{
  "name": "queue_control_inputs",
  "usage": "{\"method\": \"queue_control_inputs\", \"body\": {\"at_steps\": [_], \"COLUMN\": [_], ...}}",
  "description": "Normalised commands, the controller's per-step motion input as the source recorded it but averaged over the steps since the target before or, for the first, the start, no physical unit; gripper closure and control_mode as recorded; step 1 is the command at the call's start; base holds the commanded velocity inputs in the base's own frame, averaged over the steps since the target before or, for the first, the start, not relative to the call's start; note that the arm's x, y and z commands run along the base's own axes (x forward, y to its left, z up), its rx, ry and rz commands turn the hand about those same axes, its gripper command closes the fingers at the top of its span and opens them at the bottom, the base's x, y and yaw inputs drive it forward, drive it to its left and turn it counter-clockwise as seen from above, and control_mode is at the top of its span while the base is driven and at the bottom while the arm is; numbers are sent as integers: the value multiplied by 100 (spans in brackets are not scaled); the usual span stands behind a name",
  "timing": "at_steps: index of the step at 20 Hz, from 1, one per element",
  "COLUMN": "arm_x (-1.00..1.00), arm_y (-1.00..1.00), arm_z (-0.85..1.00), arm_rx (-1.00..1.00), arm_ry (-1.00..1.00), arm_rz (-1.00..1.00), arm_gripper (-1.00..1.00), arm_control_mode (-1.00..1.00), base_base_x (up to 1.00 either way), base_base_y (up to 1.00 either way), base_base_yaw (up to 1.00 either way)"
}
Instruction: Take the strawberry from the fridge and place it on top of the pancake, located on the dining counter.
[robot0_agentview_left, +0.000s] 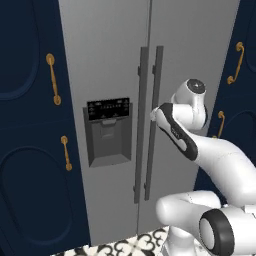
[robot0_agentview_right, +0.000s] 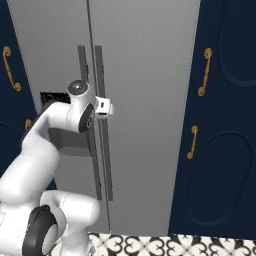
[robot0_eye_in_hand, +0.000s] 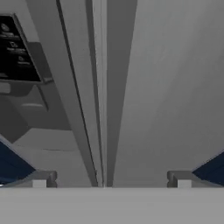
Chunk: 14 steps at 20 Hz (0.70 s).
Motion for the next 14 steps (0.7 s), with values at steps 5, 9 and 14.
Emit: {"method": "queue_control_inputs", "body": {"at_steps": [5,9,14], "arm_x": [65,58,48], "arm_y": [1,4,-25], "arm_z": [-1,0,-8], "arm_rx": [0,0,2], "arm_ry": [-5,-2,-11], "arm_rz": [0,-4,0], "arm_gripper": [-100,-100,-100], "arm_control_mode": [-100,-100,-100], "base_base_x": [0,0,0], "base_base_y": [0,0,0], "base_base_yaw": [0,0,0]}}
